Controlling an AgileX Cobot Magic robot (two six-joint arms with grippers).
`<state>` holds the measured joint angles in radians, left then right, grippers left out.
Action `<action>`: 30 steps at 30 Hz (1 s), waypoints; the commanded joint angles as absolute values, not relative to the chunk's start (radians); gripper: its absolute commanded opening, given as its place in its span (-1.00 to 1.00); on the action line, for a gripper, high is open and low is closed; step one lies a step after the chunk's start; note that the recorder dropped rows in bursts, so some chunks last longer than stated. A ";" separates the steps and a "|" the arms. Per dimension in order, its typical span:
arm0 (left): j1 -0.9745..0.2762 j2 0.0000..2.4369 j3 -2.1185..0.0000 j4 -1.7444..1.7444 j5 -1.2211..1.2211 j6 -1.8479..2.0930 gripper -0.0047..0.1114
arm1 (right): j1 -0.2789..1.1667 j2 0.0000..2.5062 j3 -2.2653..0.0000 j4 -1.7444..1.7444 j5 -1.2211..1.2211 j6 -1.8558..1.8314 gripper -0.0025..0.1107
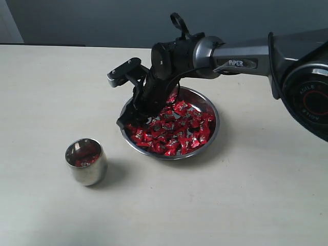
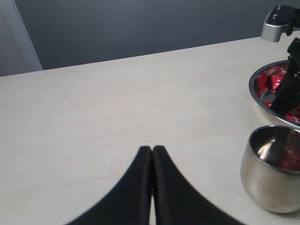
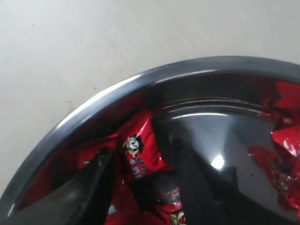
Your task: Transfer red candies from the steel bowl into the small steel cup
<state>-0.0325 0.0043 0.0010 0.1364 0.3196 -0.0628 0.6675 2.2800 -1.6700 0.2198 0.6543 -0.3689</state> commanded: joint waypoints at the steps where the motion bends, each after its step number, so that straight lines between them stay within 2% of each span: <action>1: -0.030 0.000 0.000 0.133 0.310 -0.068 -0.91 | 0.660 2.283 -1.674 0.214 0.668 -0.359 -0.36; 3: -0.030 0.000 0.000 0.133 0.310 -0.068 -0.91 | 0.653 2.283 -1.674 0.208 0.687 -0.333 -0.57; 5: -0.030 0.000 0.000 0.133 0.310 -0.068 -0.91 | 0.646 2.283 -1.674 0.203 0.693 -0.309 -0.87; 7: -0.030 0.000 0.000 0.133 0.310 -0.068 -0.91 | 0.646 2.283 -1.674 0.188 0.693 -0.310 -0.97; 22: -0.030 0.000 0.000 0.133 0.310 -0.068 -0.91 | 0.642 2.207 -1.674 0.180 0.732 -0.254 -0.97; 23: -0.030 0.000 0.000 0.133 0.310 -0.068 -0.91 | 0.640 2.195 -1.674 0.177 0.743 -0.254 -0.95; 26: -0.030 0.000 0.000 0.133 0.310 -0.068 -0.91 | 0.637 2.179 -1.674 0.123 0.805 -0.254 -0.71; 30: -0.030 0.000 0.000 0.133 0.310 -0.068 -0.91 | 0.637 2.183 -1.674 0.095 0.951 -0.254 -0.28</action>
